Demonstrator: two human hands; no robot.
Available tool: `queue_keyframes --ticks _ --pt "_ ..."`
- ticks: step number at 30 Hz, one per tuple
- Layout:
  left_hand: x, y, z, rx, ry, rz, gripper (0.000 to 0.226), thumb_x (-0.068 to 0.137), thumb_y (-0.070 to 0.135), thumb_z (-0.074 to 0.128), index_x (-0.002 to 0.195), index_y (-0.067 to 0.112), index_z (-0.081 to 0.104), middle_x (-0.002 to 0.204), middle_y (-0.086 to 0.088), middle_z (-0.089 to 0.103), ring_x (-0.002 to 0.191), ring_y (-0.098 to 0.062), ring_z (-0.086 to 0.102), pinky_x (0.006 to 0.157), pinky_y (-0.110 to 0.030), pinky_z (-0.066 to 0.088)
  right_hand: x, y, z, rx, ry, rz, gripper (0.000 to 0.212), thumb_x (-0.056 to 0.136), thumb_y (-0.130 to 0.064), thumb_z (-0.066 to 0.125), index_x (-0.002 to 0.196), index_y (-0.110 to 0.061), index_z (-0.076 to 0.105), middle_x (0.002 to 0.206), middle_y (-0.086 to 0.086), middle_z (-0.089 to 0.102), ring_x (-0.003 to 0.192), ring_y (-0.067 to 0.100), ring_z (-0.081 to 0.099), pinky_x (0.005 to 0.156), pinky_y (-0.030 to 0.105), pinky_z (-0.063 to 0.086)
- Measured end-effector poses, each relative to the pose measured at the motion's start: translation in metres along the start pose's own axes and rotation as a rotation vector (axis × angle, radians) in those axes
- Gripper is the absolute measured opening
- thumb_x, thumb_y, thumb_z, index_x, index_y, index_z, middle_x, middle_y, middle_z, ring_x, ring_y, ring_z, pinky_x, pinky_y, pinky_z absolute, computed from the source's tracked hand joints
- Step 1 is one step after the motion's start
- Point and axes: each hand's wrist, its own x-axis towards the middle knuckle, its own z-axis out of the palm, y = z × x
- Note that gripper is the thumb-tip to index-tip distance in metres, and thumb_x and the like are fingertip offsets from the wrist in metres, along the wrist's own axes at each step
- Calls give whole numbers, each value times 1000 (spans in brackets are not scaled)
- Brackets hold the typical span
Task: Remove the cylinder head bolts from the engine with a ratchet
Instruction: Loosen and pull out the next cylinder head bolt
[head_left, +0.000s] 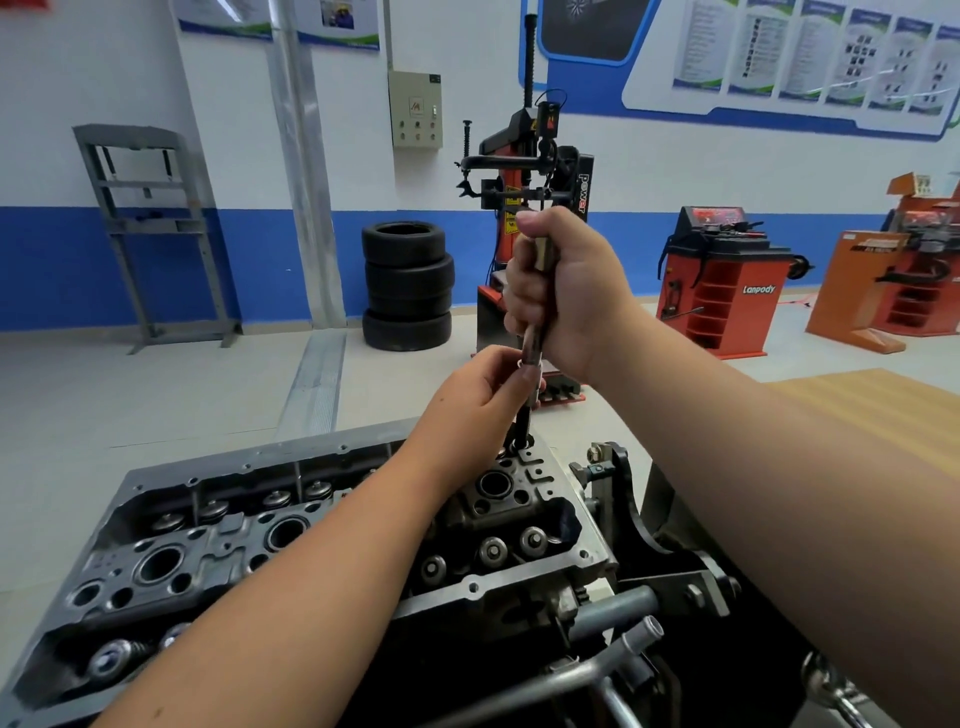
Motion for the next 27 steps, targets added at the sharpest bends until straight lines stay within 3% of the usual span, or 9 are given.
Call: queue_keyframes --ticks 3,5,9,12,14,16,19,23,27 --pt "5 -2 6 -23 68 -2 17 99 41 64 98 26 57 76 21 65 64 1 56 63 -19 45 0 4 16 -323 293 -156 34 102 -32 46 73 -17 54 62 -2 49 58 15 44 60 33 40" --pt "7 -3 9 -19 68 -3 16 94 28 69 99 21 56 71 23 60 59 1 49 56 -17 42 2 7 25 -369 338 -193 28 101 -21 44 75 -17 55 68 0 49 61 15 45 57 28 40" --pt "-2 -2 3 -75 7 -4 19 89 58 61 104 46 60 84 25 68 71 5 60 63 -13 47 7 4 13 -225 75 -145 41 98 -27 48 58 -22 45 53 -3 36 49 19 33 49 31 30" --pt "-6 -2 -2 -93 -38 -26 24 91 64 47 107 55 63 95 19 70 89 -7 67 81 -35 54 8 -5 0 -58 -173 32 47 98 -31 50 53 -22 40 47 -5 25 43 14 19 44 23 24" --pt "-7 0 -3 -89 -59 -47 19 96 57 46 103 60 63 102 14 72 101 -23 69 93 -55 56 9 -4 -2 -63 -186 29 45 97 -29 50 54 -21 39 48 -5 25 44 14 18 45 24 23" --pt "-6 2 -3 -65 -57 -44 18 96 54 45 100 60 62 102 13 72 103 -25 70 96 -59 55 7 -2 -1 -52 -150 6 44 97 -27 49 55 -21 41 48 -5 25 45 14 18 45 24 23" --pt "-5 2 -2 -31 -25 -23 16 97 51 50 104 44 63 97 13 72 95 -17 71 89 -49 58 1 2 3 -24 -35 -7 41 98 -31 50 59 -20 44 49 -4 30 44 14 21 50 28 23" --pt "1 3 5 -65 55 -32 19 92 36 68 103 22 60 84 3 69 68 -7 58 67 -31 48 -3 15 21 -165 327 -114 42 100 -45 46 68 -17 53 52 -6 45 53 13 41 60 36 38" --pt "0 2 5 -126 29 -41 37 77 53 66 104 27 63 82 3 67 69 -4 58 65 -21 49 2 13 23 -145 264 -157 39 95 -27 45 56 -20 49 45 -8 38 43 10 33 51 31 28"
